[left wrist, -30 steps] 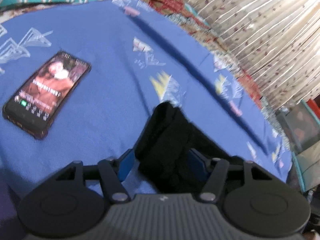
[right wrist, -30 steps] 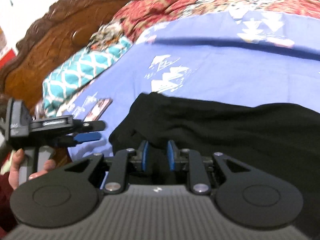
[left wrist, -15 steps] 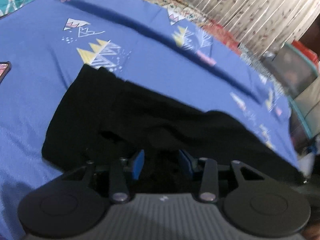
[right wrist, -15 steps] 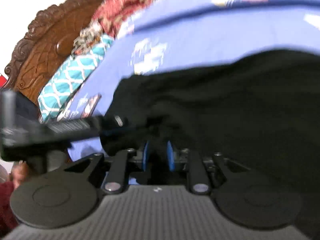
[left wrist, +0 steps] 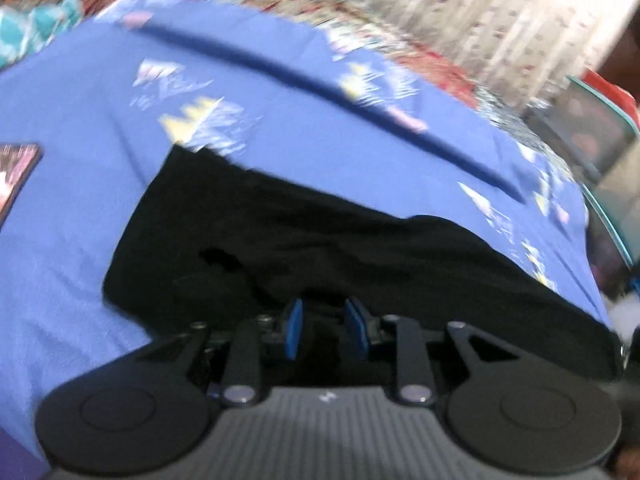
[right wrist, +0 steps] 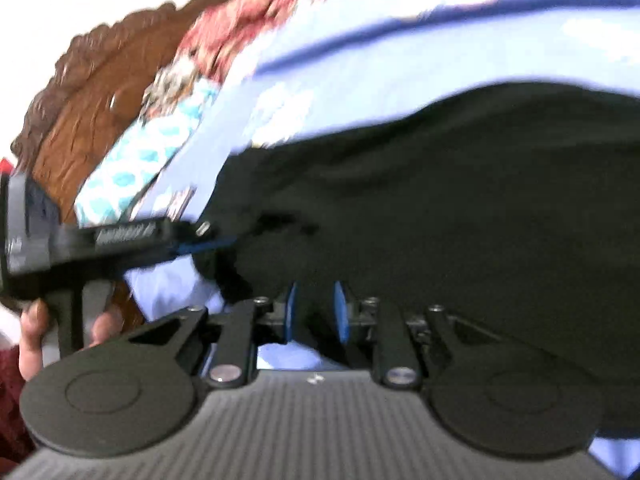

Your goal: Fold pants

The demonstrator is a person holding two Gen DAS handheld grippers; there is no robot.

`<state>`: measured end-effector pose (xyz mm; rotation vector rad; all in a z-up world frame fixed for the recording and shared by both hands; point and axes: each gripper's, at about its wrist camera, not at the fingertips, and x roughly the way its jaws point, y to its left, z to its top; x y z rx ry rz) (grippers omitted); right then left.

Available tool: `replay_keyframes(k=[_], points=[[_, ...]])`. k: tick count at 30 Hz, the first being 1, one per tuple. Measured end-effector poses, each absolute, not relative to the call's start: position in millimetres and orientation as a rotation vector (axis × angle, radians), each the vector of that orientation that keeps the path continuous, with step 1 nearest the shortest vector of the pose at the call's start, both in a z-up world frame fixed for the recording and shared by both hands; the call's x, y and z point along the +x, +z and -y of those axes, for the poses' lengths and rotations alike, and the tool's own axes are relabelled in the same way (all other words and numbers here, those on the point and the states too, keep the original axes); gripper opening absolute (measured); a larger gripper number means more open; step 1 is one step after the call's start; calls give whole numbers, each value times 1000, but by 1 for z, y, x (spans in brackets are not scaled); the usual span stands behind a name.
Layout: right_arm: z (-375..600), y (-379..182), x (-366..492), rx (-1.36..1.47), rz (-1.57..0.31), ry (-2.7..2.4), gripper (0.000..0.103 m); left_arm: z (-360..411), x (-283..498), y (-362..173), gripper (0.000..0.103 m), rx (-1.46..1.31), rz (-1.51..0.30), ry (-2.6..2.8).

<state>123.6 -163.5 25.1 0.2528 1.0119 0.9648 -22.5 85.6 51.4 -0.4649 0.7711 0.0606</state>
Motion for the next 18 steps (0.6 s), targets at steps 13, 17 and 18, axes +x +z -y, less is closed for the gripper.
replay_keyframes(k=[13,17,18], points=[[355,3,132,509,-943,417,24,-45,-16,22,25,-236,-888,102],[376,-5,130,577,-951,408,24,-31,-8,38,26,-201,-928,150],[378,-1,128,573,-926,416,25,-26,-7,43,28,-185,-929,156]])
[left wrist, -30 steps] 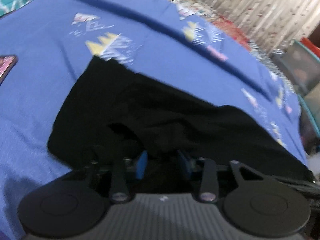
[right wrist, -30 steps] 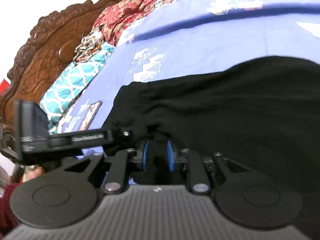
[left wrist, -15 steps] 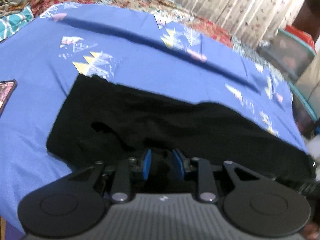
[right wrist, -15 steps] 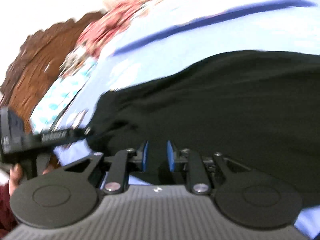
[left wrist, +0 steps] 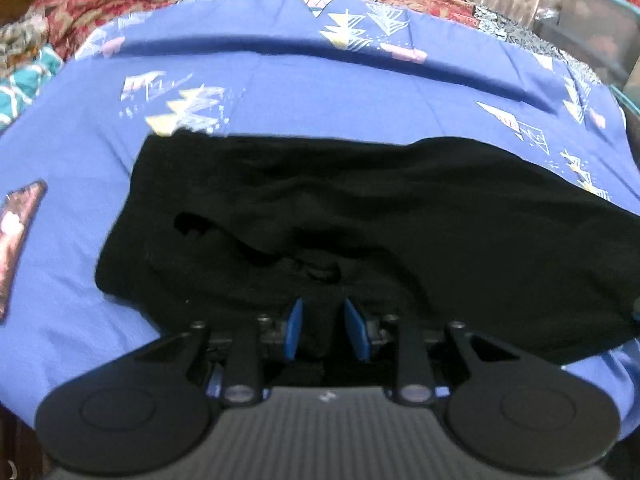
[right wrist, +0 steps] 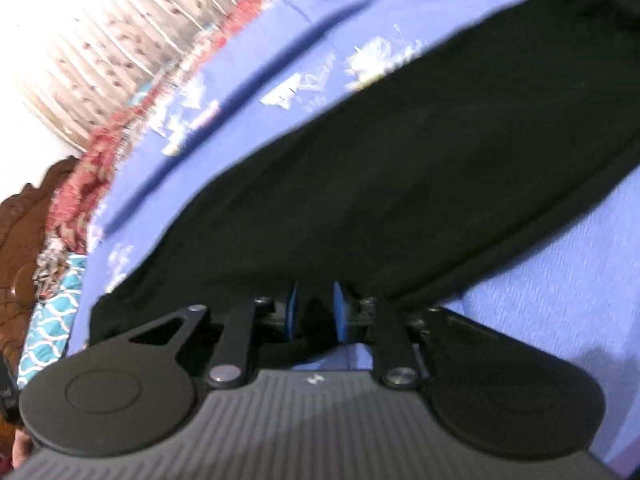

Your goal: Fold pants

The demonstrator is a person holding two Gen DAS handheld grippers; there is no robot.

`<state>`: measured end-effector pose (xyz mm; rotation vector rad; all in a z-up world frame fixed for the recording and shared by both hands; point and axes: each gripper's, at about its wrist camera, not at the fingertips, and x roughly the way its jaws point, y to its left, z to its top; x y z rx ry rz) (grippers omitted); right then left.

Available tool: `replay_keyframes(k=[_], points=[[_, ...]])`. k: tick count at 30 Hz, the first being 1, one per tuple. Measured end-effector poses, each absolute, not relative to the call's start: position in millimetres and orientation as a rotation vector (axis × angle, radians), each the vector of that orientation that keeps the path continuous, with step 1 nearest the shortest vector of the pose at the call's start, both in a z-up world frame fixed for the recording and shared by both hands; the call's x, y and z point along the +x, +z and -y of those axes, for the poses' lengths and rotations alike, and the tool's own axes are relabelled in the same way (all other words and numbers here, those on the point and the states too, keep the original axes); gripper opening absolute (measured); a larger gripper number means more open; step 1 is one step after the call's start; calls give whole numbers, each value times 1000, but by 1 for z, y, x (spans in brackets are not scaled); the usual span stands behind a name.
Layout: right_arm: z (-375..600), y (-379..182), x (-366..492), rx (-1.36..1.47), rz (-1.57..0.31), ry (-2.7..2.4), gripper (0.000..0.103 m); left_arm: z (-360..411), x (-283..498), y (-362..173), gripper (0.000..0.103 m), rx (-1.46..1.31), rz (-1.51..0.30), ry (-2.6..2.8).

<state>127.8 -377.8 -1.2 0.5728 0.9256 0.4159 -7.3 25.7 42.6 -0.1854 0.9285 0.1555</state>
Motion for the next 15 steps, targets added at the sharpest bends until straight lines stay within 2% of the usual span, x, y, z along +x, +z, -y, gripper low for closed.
replay_keyframes(k=[6,15], points=[[417,15,123,607,-811,383,26,21,0,66,30,-106,-931,132],[489,11,100,669,-713,214,31,75,22,62,32,-36,-985,74]])
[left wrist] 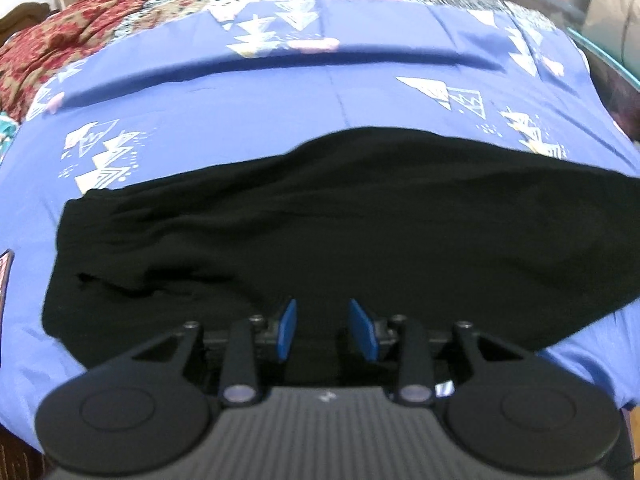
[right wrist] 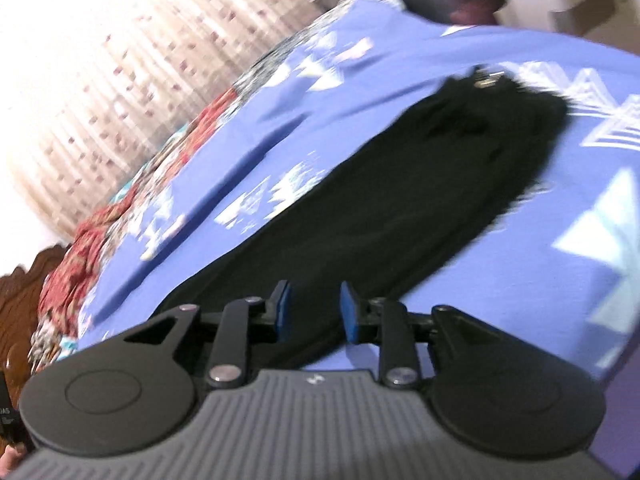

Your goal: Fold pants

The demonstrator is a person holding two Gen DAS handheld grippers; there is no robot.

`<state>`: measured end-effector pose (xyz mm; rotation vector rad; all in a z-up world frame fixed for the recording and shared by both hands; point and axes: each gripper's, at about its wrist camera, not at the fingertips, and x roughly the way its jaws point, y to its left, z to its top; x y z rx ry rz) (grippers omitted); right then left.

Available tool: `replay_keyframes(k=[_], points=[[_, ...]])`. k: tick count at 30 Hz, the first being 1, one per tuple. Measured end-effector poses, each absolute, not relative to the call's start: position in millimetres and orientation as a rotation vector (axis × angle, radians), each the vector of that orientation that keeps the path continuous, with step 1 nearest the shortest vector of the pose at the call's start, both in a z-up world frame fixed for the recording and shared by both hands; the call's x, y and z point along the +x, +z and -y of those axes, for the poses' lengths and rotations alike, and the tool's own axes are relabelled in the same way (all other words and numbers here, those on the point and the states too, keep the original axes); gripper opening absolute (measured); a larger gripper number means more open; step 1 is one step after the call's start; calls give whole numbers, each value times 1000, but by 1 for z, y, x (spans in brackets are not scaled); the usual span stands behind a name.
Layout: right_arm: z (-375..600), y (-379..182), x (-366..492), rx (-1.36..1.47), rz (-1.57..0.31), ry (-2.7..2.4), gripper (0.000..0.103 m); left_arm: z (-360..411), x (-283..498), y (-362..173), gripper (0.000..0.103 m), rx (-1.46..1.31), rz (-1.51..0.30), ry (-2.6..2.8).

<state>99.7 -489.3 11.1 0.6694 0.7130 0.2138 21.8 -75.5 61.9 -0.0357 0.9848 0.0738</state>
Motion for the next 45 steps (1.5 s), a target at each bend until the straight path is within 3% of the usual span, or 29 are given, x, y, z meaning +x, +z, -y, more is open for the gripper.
replay_keyframes(k=[10,31,35,38,45], points=[[538,-4,88,762,-687,57,37,94,29,50,36,-9,-1047,85],[549,-23,82,835,-725,36,39,84,36,31,42,-48,-1093,94],[558,-12,74,839,-656,8,42,83,36,35,42,-74,-1087,87],[572,-10,77,840,-623,-19,50,85,33,46,42,-100,-1046,46],[614,-17,121,842,-578,-76,51,99,32,72,43,-93,-959,-24]])
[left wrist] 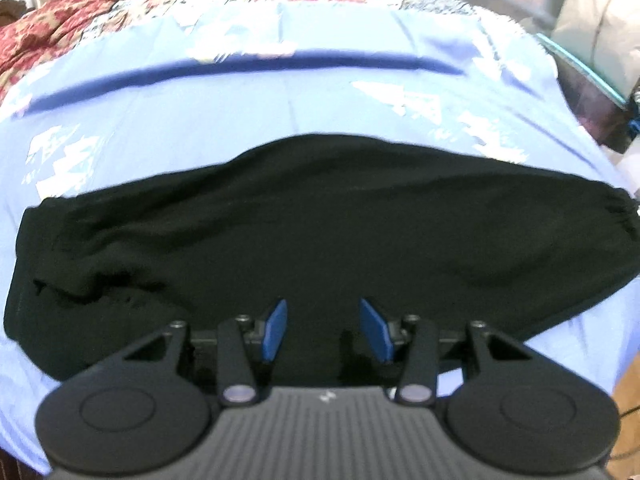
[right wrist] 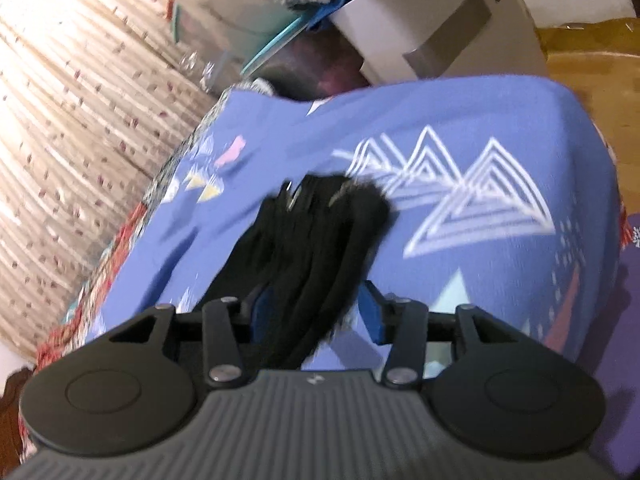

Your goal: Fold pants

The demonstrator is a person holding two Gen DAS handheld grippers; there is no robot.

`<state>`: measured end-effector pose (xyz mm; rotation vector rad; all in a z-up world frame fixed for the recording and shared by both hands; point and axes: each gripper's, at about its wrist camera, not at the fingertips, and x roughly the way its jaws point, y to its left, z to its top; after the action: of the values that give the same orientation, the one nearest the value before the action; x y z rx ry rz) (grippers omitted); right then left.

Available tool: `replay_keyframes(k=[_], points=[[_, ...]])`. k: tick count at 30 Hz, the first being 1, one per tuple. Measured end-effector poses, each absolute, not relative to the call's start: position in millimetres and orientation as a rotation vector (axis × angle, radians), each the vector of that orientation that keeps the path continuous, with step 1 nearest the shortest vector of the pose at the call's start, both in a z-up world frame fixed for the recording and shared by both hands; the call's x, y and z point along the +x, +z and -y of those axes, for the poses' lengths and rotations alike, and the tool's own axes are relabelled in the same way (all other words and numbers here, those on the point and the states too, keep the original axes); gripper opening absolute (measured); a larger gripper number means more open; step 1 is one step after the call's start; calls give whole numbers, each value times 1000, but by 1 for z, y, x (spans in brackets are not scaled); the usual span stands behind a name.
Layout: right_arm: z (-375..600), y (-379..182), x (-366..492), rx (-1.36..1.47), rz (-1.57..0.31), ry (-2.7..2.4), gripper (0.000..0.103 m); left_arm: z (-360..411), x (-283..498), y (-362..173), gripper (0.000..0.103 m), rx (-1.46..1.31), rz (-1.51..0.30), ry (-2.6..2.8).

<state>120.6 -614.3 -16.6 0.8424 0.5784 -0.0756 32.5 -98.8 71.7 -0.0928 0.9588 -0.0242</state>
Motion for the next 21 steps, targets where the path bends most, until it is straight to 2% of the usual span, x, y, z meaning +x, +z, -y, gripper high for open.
replay_keyframes(k=[5,7,8,9,13,17,21], points=[[627,-35,161,846,-603,-66,52,102,38,75,43,-108,-961,-38],[625,-35,170,829,-592,-69,48,100,40,73,43,-111,-967,-33],[623,-33,176,810,-602,-64,21,100,38,72,43,-111,-969,-28],[622,-31,181,801,-618,-53,16,98,38,72,43,-112,-970,-24],[605,2,181,774,-550,62,16,92,35,73,43,-128,-966,-10],[540,53,176,508,-524,243,16,82,35,71,43,-164,-969,1],[451,66,163,221,-571,444,16,70,28,69,43,-197,-959,4]])
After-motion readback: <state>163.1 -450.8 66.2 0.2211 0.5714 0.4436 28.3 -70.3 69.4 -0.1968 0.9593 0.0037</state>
